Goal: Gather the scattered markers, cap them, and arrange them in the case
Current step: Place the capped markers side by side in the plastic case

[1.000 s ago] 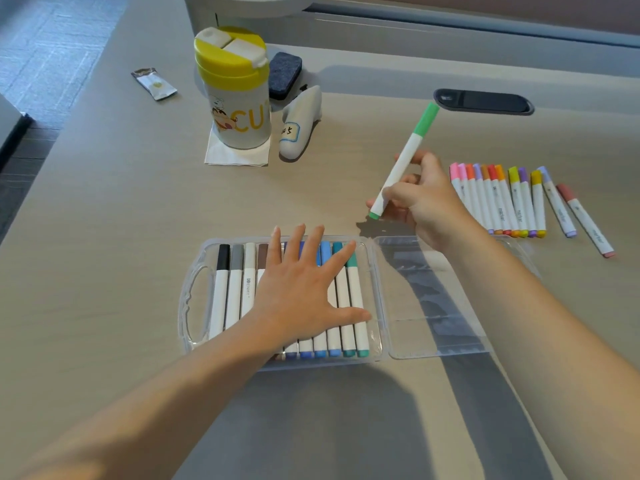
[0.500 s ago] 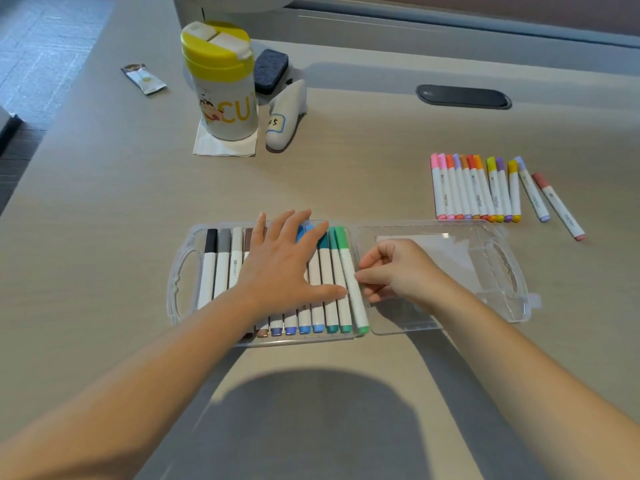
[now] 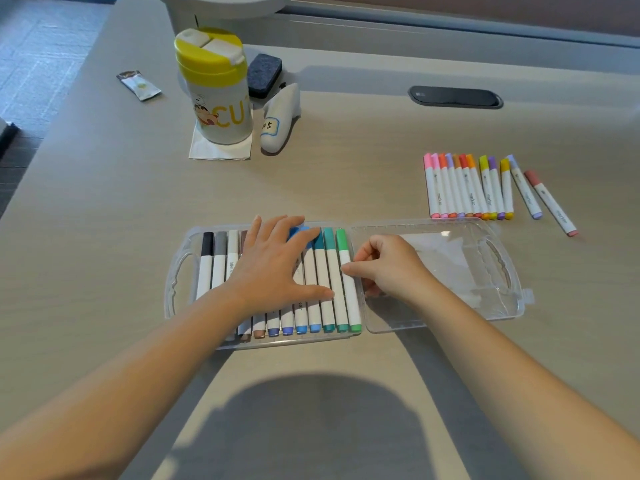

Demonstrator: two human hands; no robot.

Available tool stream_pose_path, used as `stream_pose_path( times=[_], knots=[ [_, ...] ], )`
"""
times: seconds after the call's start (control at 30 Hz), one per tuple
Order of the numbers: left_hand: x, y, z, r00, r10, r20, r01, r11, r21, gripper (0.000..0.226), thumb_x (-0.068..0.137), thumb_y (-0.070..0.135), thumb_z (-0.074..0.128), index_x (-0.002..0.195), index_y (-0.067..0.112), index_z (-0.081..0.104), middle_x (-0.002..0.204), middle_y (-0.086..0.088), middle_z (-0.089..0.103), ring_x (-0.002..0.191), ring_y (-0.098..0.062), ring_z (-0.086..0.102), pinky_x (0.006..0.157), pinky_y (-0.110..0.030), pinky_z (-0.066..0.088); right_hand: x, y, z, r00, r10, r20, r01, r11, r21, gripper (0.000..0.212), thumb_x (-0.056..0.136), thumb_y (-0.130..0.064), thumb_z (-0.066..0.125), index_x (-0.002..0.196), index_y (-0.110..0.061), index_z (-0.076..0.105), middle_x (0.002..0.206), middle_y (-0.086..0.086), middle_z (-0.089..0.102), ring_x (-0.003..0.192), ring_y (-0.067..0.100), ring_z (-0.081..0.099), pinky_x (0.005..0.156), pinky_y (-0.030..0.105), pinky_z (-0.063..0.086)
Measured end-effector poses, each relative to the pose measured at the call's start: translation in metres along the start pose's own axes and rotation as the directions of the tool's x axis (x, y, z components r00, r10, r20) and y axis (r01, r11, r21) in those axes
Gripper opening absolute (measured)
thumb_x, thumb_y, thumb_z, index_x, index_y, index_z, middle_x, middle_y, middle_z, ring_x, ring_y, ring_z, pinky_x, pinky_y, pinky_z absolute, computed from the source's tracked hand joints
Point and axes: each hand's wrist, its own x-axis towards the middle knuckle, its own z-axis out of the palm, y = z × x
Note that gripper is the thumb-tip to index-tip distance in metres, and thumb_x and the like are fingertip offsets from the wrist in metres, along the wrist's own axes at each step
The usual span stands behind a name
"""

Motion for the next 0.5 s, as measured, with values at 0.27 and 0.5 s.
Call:
stream_pose_path(
  times=[0.27,0.5],
  knots=[
    [0.003,0.011,0.007,1.000,-0.028,0.011,0.027,0.996,0.089,0.094,0.071,0.077,0.038,0.146,0.035,0.001,0.156,-0.001,-0.003,0.143,-0.026,-0.009,0.113,-0.047,-0.011,0.004,0.006,-0.001,0.999,0.000,-0.052,-0.001,1.000,-0.014,0.023,0.081,-0.026,0.067,0.073,-0.016,0.048,0.073,0.003,0.059,0.064,0.017,0.057,0.062,0.032,0.052],
    [0.014,0.020,0.019,0.999,0.036,0.020,-0.040,0.977,0.209,0.115,0.035,0.090,-0.017,0.141,0.044,-0.014,0.155,-0.003,-0.015,0.142,-0.033,-0.015,0.110,-0.053,-0.014,0.012,0.022,-0.039,0.929,-0.047,-0.367,0.102,0.986,0.133,0.011,0.087,-0.018,0.059,0.079,-0.016,0.052,0.074,-0.005,0.053,0.070,0.010,0.051,0.063,0.019,0.044]
  ],
)
